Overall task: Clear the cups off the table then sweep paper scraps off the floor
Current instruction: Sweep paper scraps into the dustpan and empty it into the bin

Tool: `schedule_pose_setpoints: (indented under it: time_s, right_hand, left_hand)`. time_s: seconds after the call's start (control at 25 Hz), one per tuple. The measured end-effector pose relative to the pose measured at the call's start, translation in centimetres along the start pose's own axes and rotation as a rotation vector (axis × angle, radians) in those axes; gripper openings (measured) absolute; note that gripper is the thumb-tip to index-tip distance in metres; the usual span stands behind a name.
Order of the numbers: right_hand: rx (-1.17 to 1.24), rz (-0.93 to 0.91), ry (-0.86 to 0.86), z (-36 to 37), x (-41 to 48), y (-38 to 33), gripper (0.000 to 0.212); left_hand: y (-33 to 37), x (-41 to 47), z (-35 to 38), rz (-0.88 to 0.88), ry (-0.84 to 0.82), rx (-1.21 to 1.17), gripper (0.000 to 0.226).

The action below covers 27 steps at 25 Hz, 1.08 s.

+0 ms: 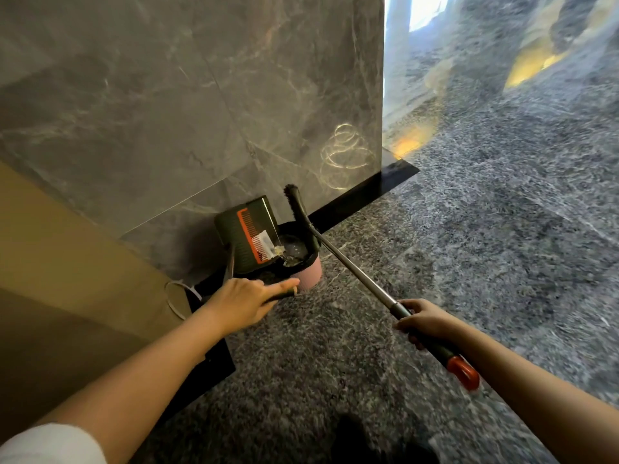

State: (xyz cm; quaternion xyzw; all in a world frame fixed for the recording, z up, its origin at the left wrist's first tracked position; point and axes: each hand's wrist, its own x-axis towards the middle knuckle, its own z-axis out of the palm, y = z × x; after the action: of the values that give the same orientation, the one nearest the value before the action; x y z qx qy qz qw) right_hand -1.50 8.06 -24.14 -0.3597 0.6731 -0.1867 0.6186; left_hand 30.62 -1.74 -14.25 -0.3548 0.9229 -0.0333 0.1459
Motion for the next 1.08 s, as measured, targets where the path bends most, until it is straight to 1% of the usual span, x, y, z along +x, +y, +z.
schedule_pose_setpoints:
  time_s: [0.08,0.16,0.24,0.4,0.48,0.6,0.68,0.8,1.08]
  right_hand:
    - [0.001,0.001,0.004,0.1,-0.1,0.0,0.043]
    - [-0.006,-0.001,-0.005,0.3,-0.1,-0.1,0.043]
    - [-0.008,-0.011,-0.014,0.3,-0.1,-0.3,0.041]
    - [-0.007,-0.045,-0.012,0.6,0.1,-0.3,0.043]
    - [0.023,-0.049,-0.018,0.8,0.3,-0.3,0.046]
    - [0.07,-0.042,-0.021,0.9,0.7,-0.7,0.042]
    - [0.088,-0.032,-0.011,1.4,0.7,-1.1,0.04]
    - [0.112,-0.054,-0.014,1.9,0.2,-1.3,0.04]
    - [0.144,-0.121,-0.025,1.3,-1.5,-2.7,0.036]
  left_hand:
    - [-0.4,0.2,-0.4,-0.081,0.057,-0.069,0.058]
    - [-0.8,0.2,-0.6,-0.112,0.09,-0.076,0.062]
    - [-0.7,0.1,-0.8,-0.157,0.145,-0.14,0.065]
    - [-1.2,-0.5,-1.6,-0.35,0.322,-0.404,0.07]
    - [-2.0,-0.8,-2.4,-0.482,0.414,-0.592,0.066]
    - [-3.4,-1.2,-3.3,-0.67,0.569,-0.756,0.06]
    - [-4.2,-1.9,-3.9,-0.746,0.649,-0.855,0.058]
    - [-5.3,-3.7,-3.8,-0.826,0.687,-0.885,0.058]
    - [-7.1,-7.3,-2.9,-1.031,0.881,-0.998,0.057]
